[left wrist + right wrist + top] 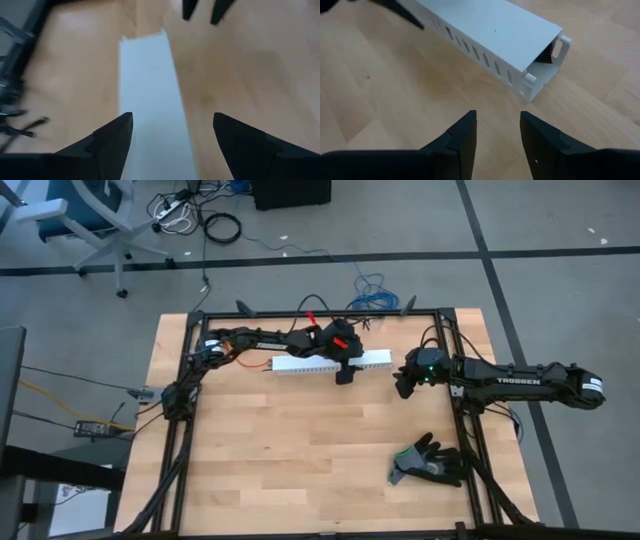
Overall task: Ziptie cables
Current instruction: Close the white cable duct
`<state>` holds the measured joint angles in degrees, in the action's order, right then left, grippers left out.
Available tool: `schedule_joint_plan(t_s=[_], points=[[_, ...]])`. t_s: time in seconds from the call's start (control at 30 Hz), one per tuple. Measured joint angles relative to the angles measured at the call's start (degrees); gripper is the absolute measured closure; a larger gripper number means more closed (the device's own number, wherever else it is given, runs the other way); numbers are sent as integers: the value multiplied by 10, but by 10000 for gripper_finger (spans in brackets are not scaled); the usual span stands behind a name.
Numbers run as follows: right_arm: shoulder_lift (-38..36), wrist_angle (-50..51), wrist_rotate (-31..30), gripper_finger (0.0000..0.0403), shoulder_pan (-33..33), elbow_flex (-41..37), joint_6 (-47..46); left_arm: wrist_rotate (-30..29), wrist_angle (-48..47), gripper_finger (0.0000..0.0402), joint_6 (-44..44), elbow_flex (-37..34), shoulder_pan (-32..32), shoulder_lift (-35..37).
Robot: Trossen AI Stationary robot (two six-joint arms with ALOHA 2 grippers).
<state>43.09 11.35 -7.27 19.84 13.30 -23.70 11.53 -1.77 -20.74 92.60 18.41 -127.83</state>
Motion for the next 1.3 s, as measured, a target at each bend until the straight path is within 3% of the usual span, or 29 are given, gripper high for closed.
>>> schedule_joint_plan(t_s=[0.27,0.4,0.5,0.73,1.03,1.3], points=[[0,-1,0,263,0,0,0,-2,-10,113,-2,1,2,-12],[0,-5,1,264,0,0,0,-2,-16,132,-2,1,6,-11],[0,-13,1,263,0,0,8,5,-51,162,-2,3,12,-8],[0,-44,2,265,0,0,67,84,-147,224,-8,3,21,1],[24,-73,32,254,-10,0,79,92,-262,241,-61,1,17,39],[137,-262,48,208,-91,-22,127,89,-342,242,-102,0,9,54]])
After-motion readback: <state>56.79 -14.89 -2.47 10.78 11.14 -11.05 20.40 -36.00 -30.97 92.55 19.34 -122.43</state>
